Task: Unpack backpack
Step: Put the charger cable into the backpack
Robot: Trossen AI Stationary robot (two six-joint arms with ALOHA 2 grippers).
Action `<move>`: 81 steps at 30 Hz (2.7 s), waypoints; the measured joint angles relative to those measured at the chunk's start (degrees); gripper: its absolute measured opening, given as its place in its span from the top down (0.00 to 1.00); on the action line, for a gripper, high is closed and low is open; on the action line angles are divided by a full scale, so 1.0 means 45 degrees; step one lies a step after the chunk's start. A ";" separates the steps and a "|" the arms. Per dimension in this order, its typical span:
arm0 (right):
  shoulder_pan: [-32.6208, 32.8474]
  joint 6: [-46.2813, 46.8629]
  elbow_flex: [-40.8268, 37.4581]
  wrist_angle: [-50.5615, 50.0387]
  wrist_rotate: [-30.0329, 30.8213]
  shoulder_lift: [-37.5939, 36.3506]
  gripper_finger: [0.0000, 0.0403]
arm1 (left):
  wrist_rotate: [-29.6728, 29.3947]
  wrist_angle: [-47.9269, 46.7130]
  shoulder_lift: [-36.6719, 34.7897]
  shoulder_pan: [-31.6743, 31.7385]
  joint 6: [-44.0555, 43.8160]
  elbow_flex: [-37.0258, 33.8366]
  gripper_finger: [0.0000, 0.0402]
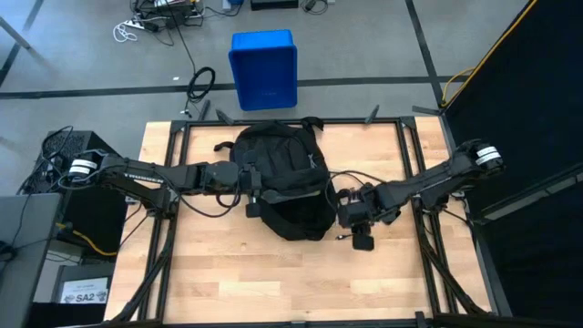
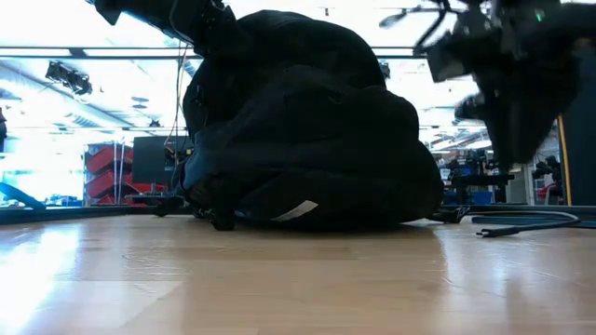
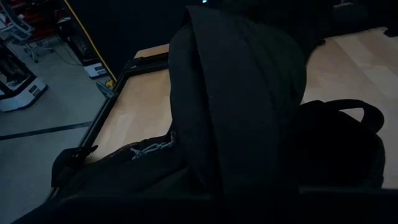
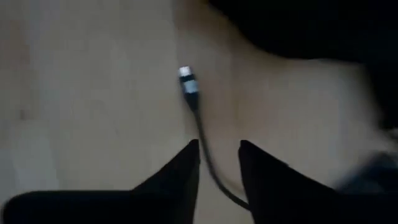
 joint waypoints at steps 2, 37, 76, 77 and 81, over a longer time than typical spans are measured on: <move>0.0073 0.0219 -0.0751 0.1197 -0.0235 0.0000 0.67 | 0.0000 -0.0007 0.0000 0.0000 0.0000 0.0000 1.00; 0.0922 0.0039 -0.3265 0.7798 0.1401 0.2135 0.95 | 0.0005 -0.0369 0.0000 0.0005 -0.0075 0.0010 1.00; 0.0673 -0.0487 -0.1040 0.1590 0.0346 -0.1428 0.78 | 0.0000 -0.0583 0.0000 0.0000 -0.0345 0.0010 1.00; 0.0748 -0.0287 -0.1242 0.1611 0.0289 -0.1428 0.75 | 0.0000 -0.0583 0.0000 0.0005 -0.0349 0.0010 1.00; 0.0915 0.0177 -0.2155 0.2042 0.0303 -0.1428 0.67 | -0.0005 -0.0559 0.0000 0.0000 -0.0359 0.0010 1.00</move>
